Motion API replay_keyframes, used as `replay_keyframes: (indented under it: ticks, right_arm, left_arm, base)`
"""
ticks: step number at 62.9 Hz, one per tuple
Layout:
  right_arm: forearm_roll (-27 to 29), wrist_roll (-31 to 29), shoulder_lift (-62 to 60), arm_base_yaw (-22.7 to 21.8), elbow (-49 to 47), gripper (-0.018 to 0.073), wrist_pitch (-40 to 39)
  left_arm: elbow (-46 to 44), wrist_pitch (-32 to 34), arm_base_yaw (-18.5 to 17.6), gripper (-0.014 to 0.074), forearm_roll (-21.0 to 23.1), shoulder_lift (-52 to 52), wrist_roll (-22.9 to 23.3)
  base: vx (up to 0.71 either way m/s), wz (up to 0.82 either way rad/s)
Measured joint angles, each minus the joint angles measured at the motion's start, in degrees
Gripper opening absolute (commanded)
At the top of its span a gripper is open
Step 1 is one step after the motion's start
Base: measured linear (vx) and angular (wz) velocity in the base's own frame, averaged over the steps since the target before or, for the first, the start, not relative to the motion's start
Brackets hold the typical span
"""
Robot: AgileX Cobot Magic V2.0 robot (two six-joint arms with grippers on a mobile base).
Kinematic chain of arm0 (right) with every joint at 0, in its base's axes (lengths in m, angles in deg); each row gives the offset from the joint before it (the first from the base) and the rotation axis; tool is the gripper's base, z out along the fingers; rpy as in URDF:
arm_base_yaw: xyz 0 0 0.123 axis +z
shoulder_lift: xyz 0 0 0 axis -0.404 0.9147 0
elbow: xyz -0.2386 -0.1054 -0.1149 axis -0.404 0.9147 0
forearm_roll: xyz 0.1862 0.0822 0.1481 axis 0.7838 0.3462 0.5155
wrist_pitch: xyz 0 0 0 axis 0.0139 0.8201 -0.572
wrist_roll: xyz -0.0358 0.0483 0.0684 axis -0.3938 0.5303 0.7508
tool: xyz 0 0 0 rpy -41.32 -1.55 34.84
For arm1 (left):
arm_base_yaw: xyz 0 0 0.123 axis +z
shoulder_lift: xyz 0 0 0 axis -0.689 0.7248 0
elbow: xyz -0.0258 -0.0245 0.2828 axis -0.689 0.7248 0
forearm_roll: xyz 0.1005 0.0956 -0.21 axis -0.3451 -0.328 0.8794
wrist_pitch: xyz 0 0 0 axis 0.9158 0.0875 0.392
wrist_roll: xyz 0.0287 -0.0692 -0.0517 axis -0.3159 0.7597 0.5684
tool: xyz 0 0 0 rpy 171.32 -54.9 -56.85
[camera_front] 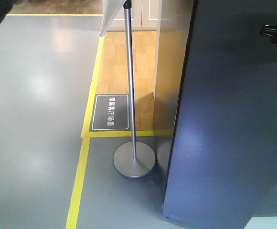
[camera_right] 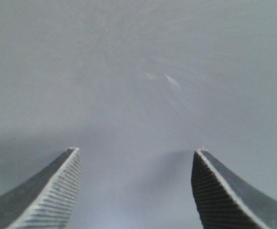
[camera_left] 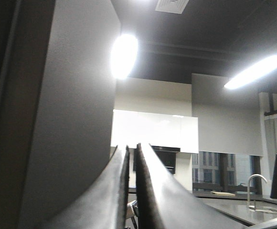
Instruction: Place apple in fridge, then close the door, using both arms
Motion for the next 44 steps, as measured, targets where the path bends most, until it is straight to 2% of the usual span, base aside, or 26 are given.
replay_keyframes:
  ticks: [22,44]
  right_arm:
    - [1.3,0.0,8.6,0.2,-8.9,0.0471,-2.6]
    - [2.3,-0.9,15.0,-0.3,-15.5,0.0471,-0.2]
  left_arm:
    - [0.0,0.0,3.0,0.0041,-3.6,0.0,0.0]
    - [0.0,0.0,5.0,0.0041,-11.5,0.0,0.0]
  base:
    - [0.00,0.00]
    - [0.00,0.00]
